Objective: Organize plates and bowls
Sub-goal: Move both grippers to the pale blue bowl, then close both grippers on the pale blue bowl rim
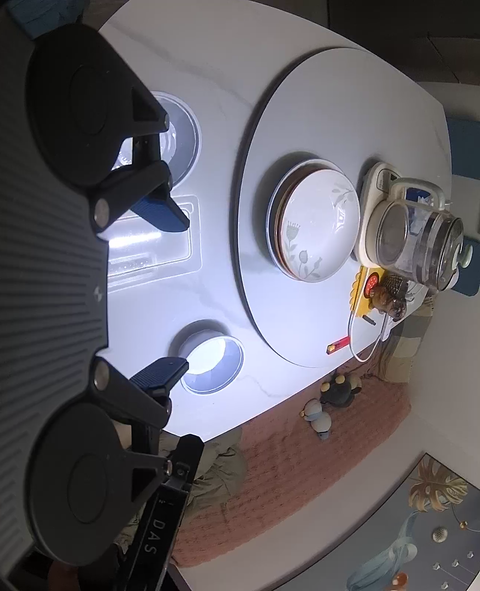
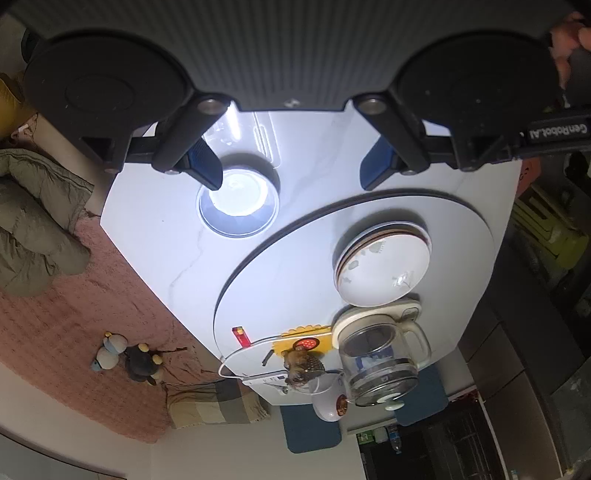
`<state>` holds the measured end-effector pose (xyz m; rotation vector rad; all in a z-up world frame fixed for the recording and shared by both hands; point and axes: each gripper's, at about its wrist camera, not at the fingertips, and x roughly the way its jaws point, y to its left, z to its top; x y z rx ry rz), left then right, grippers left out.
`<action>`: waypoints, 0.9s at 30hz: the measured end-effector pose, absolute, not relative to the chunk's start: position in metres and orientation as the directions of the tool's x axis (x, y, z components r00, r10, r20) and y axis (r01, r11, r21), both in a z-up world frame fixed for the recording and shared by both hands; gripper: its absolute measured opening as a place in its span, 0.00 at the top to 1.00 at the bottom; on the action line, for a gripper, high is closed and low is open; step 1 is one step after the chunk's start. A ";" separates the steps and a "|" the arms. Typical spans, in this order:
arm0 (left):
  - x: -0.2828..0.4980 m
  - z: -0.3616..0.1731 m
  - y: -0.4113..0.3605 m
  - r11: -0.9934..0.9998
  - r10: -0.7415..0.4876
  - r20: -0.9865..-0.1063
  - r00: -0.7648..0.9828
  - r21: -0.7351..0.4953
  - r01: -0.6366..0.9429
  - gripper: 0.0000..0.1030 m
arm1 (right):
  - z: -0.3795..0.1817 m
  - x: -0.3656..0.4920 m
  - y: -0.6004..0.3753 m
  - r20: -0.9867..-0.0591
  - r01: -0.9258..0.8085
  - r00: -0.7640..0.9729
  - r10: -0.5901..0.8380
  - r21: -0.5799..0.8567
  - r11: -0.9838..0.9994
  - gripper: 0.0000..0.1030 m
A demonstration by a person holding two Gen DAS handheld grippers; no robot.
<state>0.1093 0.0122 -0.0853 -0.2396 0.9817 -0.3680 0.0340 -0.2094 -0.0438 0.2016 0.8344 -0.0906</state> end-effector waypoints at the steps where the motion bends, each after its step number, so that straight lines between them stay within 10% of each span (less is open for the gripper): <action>1: 0.112 -0.086 0.008 0.911 -0.411 -0.765 0.496 -0.362 0.197 0.24 | -0.045 0.034 -0.213 -0.745 0.167 0.667 -0.002 0.147 0.975 0.19; 27: 0.232 -0.165 -0.124 0.913 -0.407 -0.842 0.353 -0.390 0.122 0.25 | -0.120 0.163 -0.340 -0.847 0.111 0.520 0.112 0.197 0.974 0.30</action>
